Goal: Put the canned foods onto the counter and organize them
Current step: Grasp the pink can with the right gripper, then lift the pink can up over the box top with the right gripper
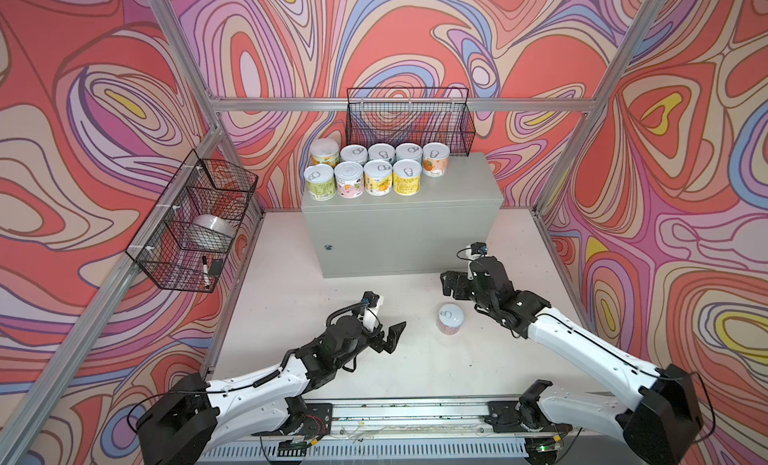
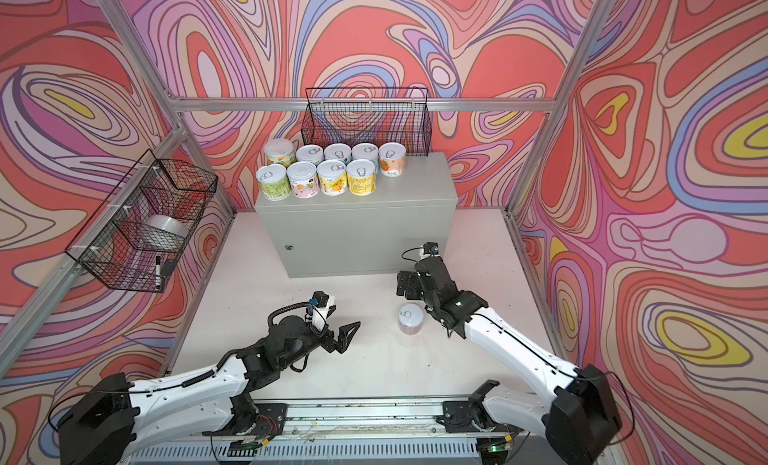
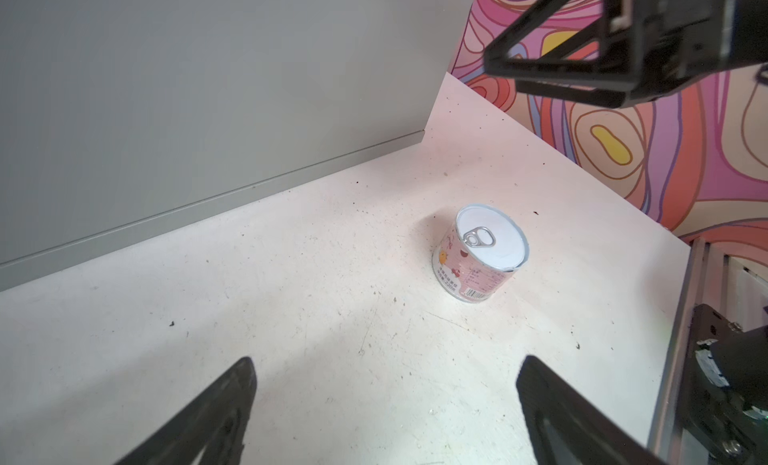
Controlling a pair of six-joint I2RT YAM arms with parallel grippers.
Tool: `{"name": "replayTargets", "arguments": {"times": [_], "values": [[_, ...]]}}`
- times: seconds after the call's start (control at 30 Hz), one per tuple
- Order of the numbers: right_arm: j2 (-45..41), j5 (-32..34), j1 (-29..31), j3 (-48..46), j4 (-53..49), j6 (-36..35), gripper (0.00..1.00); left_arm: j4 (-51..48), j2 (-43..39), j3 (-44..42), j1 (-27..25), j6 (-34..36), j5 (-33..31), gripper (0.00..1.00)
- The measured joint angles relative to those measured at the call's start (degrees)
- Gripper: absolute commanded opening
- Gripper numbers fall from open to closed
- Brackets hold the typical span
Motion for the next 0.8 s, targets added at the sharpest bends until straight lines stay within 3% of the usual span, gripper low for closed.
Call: {"name": "replayTargets", "arguments": {"times": [0.1,0.33,0.57,0.8], "values": [[-4.59,4.35,4.79,-5.31,0.81,0.33,0.98,-0.09,-0.07,-1.14,0.0,0.0,-0.81,1.0],[-11.39,19.43,24.22,-16.5,1.46,3.28,0.98,0.09,0.76,-1.33,0.0,-0.07,-0.94,1.0],[-8.52,29.09,30.64,-18.75,1.46,8.44,0.98,0.02,0.59,-1.33,0.0,-0.28,-0.9,1.0],[1.88,31.89,31.69,-18.08,3.67,15.3,0.98,0.11,0.57,-1.4,0.0,-0.68,-0.72,1.0]]}}
